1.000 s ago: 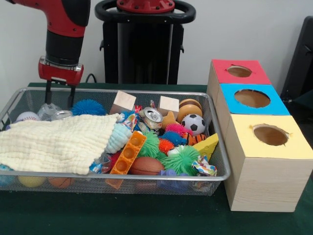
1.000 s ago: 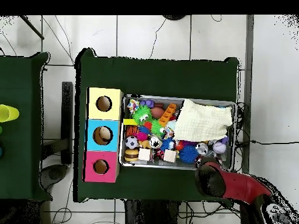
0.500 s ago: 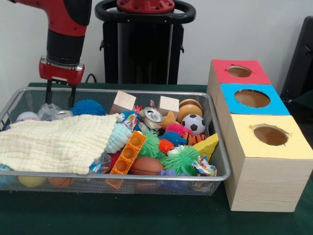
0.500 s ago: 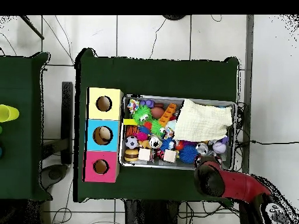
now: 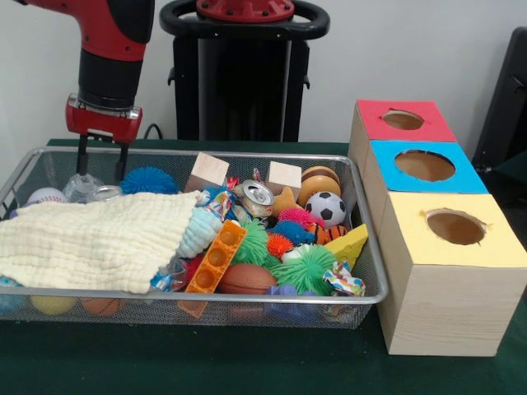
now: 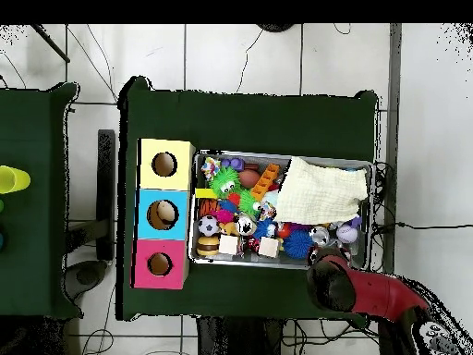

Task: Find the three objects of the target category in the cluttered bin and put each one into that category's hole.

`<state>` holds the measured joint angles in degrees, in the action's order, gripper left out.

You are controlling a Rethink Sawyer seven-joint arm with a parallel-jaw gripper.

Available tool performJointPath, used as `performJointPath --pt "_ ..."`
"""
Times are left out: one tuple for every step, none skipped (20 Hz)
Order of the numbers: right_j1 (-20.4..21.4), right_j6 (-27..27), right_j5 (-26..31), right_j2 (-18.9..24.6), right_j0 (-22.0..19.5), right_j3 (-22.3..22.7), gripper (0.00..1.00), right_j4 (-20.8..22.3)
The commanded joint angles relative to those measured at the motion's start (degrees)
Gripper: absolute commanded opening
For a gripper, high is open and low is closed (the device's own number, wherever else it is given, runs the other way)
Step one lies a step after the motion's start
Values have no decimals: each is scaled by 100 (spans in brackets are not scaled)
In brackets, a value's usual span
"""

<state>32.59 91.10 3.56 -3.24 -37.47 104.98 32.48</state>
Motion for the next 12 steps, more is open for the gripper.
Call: performJointPath --pt "-186 483 12 384 34 -407 100 62" --pt "-214 501 -7 379 37 -410 100 55" --pt "-223 509 -17 376 43 -415 100 52" --pt "-251 523 -41 370 46 -422 100 50" --pt "-256 525 -47 370 43 -423 100 51" --pt "-278 538 -77 364 46 -426 100 53" --pt "-282 536 -84 368 37 -424 100 57" --pt "-316 550 -109 366 38 -433 100 55" --pt "-344 558 -134 358 35 -437 100 59" --pt "-369 577 -164 346 40 -435 100 56" --pt "-394 597 -195 334 45 -433 100 54" --pt "-414 623 -235 314 57 -423 100 49"
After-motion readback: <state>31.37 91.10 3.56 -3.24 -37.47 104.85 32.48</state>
